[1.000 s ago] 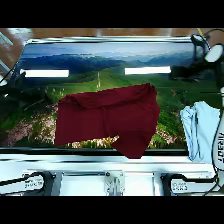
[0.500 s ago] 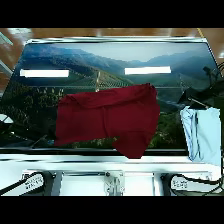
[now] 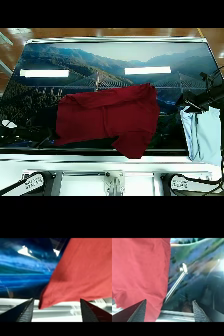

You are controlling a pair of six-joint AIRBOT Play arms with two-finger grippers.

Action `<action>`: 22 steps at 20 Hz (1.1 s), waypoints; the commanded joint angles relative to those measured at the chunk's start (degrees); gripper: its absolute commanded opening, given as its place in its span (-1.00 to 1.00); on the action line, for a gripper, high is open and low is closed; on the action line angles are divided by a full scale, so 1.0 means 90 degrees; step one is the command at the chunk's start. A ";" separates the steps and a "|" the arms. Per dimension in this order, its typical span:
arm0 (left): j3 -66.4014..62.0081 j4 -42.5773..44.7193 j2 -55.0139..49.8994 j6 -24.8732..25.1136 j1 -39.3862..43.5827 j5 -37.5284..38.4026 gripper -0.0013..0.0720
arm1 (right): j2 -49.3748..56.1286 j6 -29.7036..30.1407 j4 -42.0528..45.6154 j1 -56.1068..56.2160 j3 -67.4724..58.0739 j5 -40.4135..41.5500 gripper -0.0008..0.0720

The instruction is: Fold the shirts.

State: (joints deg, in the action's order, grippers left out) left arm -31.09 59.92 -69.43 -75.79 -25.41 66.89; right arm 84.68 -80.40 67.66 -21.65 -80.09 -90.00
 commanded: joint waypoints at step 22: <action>-0.0260 -0.0328 0.0991 0.0180 0.0816 -0.0860 -0.86 | 0.0015 0.0678 -0.1617 0.0403 0.3803 0.2200 0.70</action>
State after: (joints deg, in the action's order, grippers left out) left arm -33.21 57.91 -62.26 -74.63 -18.06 58.92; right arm 84.79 -76.40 55.59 -20.34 -48.82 -73.45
